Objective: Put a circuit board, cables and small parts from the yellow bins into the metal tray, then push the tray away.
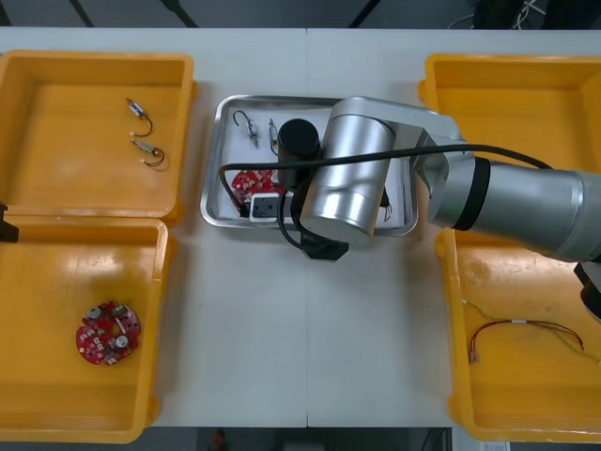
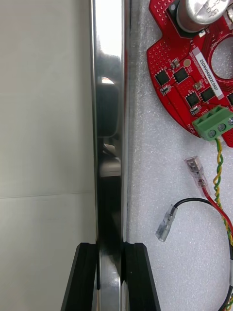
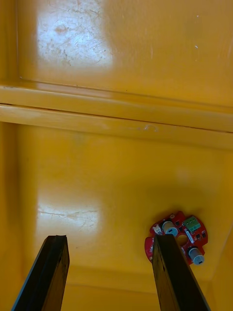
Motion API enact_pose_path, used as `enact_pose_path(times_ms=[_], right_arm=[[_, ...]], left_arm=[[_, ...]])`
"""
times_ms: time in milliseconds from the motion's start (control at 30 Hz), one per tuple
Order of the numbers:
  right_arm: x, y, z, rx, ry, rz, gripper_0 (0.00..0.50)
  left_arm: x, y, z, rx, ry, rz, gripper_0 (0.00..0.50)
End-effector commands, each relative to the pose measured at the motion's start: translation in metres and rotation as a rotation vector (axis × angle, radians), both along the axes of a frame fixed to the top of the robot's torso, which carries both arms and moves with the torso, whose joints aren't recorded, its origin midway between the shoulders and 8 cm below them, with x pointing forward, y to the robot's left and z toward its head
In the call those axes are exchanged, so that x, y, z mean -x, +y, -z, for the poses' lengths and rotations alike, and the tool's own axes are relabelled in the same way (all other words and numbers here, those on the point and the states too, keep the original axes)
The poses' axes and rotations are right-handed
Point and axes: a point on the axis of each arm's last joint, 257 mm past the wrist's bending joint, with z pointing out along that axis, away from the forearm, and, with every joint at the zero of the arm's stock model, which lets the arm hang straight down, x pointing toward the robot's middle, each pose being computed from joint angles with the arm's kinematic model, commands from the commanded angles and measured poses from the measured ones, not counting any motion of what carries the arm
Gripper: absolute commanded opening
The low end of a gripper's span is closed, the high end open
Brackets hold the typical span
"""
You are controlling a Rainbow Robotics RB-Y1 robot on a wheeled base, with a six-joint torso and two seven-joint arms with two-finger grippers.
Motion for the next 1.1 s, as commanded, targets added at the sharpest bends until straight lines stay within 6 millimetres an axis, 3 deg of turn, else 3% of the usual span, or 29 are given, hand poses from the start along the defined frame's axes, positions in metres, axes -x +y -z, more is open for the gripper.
enact_pose_path(times_ms=[33,633,1100], right_arm=[[-0.029,0.006,-0.035,0.001,-0.067,-0.028,0.0],[-0.101,-0.004,-0.063,0.056,-0.177,-0.169,0.0],[-0.132,-0.005,-0.079,0.019,-0.25,-0.167,0.0]], left_arm=[[0.003,0.003,0.0,-0.075,0.01,0.091,0.5],[0.003,0.003,0.0,-0.075,0.01,0.091,0.5],[0.003,0.003,0.0,-0.075,0.01,0.091,0.5]])
